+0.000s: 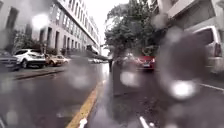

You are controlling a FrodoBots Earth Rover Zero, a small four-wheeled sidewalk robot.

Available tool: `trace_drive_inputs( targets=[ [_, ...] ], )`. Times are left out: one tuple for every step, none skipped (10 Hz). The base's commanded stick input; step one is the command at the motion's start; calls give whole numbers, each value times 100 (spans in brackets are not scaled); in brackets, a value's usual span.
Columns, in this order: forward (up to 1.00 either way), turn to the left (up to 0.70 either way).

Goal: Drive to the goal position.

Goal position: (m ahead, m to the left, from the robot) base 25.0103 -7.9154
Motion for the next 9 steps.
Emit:
trace_drive_inputs(
  targets=[
    [70, 0],
    [70, 0],
    [70, 0],
    [70, 0],
    [70, 0],
    [70, 0],
    [70, 0],
    [70, 0],
    [70, 0]
  ],
)
